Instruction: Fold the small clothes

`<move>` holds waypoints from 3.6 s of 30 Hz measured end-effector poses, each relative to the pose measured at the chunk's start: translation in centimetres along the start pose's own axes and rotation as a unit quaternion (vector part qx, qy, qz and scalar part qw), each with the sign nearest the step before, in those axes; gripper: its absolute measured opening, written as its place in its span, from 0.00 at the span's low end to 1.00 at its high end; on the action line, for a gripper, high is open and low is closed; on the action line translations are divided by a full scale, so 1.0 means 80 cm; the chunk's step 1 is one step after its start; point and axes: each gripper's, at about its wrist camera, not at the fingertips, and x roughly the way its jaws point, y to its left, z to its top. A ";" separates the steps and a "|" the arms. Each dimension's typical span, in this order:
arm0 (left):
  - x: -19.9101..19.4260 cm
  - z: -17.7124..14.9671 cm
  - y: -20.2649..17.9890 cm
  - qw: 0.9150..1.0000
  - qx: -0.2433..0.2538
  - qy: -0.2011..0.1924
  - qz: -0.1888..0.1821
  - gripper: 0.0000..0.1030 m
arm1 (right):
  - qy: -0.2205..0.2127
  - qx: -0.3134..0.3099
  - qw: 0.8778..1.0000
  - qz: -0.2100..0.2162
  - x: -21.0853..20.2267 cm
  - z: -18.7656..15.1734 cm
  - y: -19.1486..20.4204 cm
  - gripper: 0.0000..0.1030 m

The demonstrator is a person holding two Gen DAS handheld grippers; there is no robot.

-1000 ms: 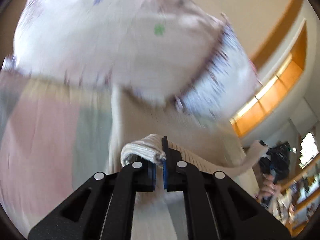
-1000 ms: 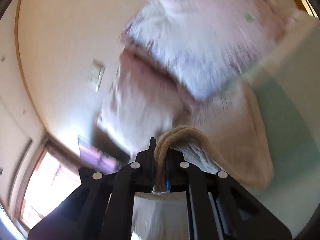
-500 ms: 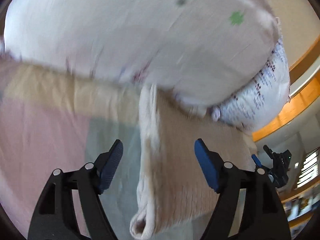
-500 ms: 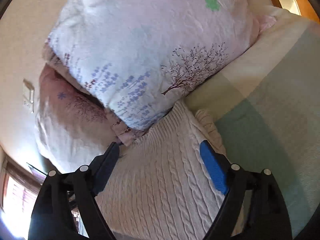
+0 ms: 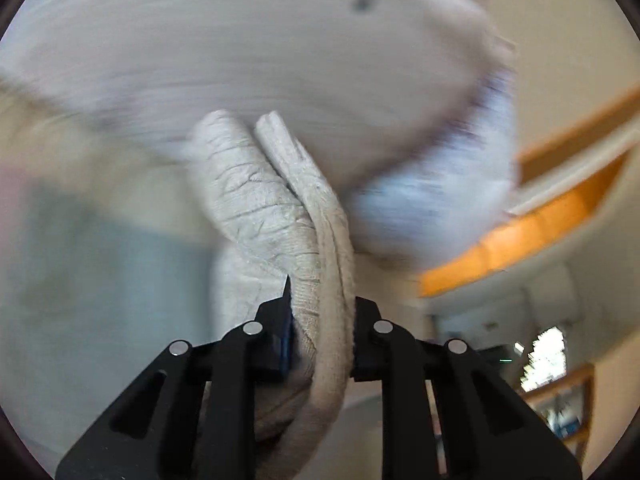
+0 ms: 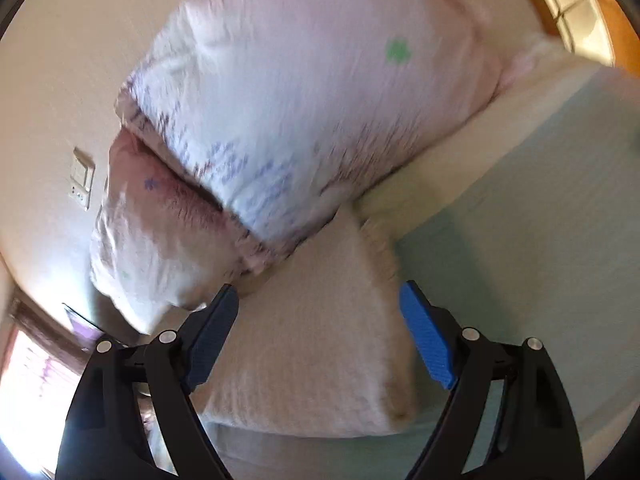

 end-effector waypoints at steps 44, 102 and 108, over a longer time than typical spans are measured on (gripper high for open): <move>0.201 -0.214 -0.137 0.885 0.421 0.169 0.101 0.68 | 0.144 -0.010 0.984 -0.104 0.129 0.044 -0.031 0.11; 0.033 -0.206 0.002 0.887 0.235 0.058 0.392 0.98 | 0.171 -0.289 0.921 -0.199 0.064 -0.242 0.148 0.94; 0.034 -0.210 0.005 0.887 0.240 0.038 0.392 0.98 | 0.166 -0.297 0.916 -0.212 0.072 -0.253 0.143 0.99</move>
